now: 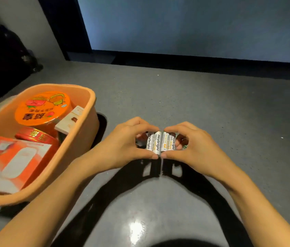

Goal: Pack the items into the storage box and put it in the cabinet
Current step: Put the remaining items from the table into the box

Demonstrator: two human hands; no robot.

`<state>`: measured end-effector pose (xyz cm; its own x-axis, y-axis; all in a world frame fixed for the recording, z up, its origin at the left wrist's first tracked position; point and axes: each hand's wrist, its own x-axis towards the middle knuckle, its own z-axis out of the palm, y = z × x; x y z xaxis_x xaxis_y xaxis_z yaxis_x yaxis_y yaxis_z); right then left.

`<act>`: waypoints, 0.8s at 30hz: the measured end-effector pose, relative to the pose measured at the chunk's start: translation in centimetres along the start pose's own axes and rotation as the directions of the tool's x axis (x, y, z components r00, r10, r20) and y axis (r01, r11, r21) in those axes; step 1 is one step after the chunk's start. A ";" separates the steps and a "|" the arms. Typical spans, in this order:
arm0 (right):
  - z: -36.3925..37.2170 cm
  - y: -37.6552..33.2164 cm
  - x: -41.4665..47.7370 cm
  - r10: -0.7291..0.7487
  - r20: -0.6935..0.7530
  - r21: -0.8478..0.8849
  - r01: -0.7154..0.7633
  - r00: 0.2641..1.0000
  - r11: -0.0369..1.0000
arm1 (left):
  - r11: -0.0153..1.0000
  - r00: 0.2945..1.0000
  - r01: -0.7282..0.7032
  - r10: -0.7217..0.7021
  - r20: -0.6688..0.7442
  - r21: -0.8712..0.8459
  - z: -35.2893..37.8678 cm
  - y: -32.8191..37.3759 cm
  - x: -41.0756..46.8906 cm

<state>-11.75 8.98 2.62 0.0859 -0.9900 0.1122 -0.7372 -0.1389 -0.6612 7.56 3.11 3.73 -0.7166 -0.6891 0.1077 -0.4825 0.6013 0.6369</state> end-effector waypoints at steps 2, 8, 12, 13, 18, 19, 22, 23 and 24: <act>0.5 -3.1 1.4 -0.064 0.008 0.013 0.064 0.998 0.998 | 0.998 0.998 -0.006 0.010 -0.066 0.063 -3.2 -0.3 -2.3; 4.9 -12.5 6.3 -0.233 0.033 0.055 0.231 0.972 0.971 | 0.954 0.966 0.165 -0.104 -0.237 0.252 -13.2 -4.4 -9.6; 9.4 -16.4 9.6 -0.252 0.075 0.014 0.251 0.965 0.968 | 0.909 0.947 0.276 -0.200 -0.252 0.314 -18.4 -9.8 -12.7; 10.6 -17.0 10.3 -0.235 0.085 -0.002 0.236 0.968 0.972 | 0.903 0.950 0.276 -0.206 -0.233 0.329 -19.3 -11.3 -13.2; 15.4 -19.9 13.0 -0.181 0.124 -0.101 0.194 0.976 0.976 | 0.902 0.977 0.213 -0.206 -0.058 0.375 -21.5 -17.0 -14.1; 16.2 -20.5 13.2 -0.173 0.133 -0.113 0.189 0.976 0.976 | 0.898 0.980 0.191 -0.200 -0.018 0.397 -21.7 -17.8 -14.1; 18.1 -22.0 14.0 -0.163 0.171 -0.152 0.190 0.972 0.970 | 0.874 0.975 0.151 -0.208 0.075 0.461 -22.0 -19.4 -14.1; 18.5 -22.4 14.2 -0.162 0.184 -0.163 0.192 0.970 0.968 | 0.872 0.972 0.145 -0.213 0.096 0.467 -22.1 -19.8 -14.1; 18.9 -22.8 14.5 -0.162 0.197 -0.171 0.196 0.967 0.966 | 0.873 0.971 0.140 -0.213 0.109 0.467 -22.1 -20.2 -14.0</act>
<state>19.02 -2.73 5.32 0.3344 -0.9399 0.0694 -0.8095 -0.3242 -0.4896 38.48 -8.33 6.23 -0.6476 -0.7534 -0.1143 -0.7565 0.6176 0.2150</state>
